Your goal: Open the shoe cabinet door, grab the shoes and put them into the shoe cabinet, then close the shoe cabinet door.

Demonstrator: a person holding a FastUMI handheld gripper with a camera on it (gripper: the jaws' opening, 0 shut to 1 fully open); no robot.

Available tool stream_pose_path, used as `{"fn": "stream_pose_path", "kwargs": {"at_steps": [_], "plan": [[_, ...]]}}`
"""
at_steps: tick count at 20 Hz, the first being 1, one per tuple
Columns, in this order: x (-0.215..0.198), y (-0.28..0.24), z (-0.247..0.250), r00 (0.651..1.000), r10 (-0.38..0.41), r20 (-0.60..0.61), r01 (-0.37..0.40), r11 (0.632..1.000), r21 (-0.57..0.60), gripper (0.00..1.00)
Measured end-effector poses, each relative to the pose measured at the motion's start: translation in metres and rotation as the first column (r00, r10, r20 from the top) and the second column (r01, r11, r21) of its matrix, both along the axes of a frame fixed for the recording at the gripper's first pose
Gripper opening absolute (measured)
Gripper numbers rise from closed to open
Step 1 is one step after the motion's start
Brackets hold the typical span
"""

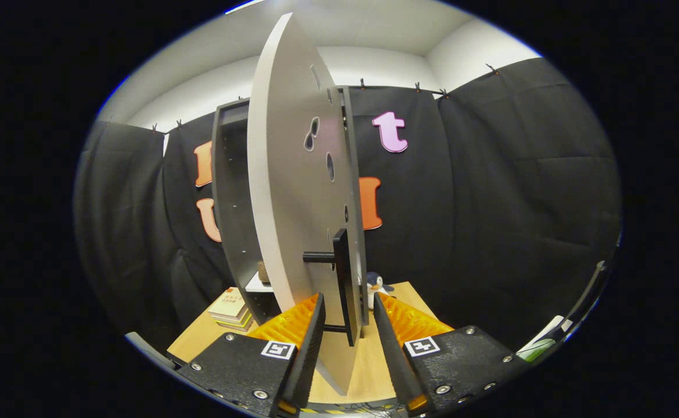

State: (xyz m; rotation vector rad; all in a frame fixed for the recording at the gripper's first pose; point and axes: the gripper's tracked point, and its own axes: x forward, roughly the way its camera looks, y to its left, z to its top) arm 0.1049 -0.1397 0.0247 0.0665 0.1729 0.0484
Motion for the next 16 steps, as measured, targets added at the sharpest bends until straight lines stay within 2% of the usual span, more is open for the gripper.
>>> {"fn": "stream_pose_path", "kwargs": {"at_steps": [7, 16], "plan": [[0.005, 0.007, 0.005, 0.992, 0.122, 0.02, -0.121, 0.992, -0.032, 0.55], [0.007, 0.014, 0.004, 0.971, 0.237, 0.026, -0.238, 0.971, 0.015, 0.55]]}}
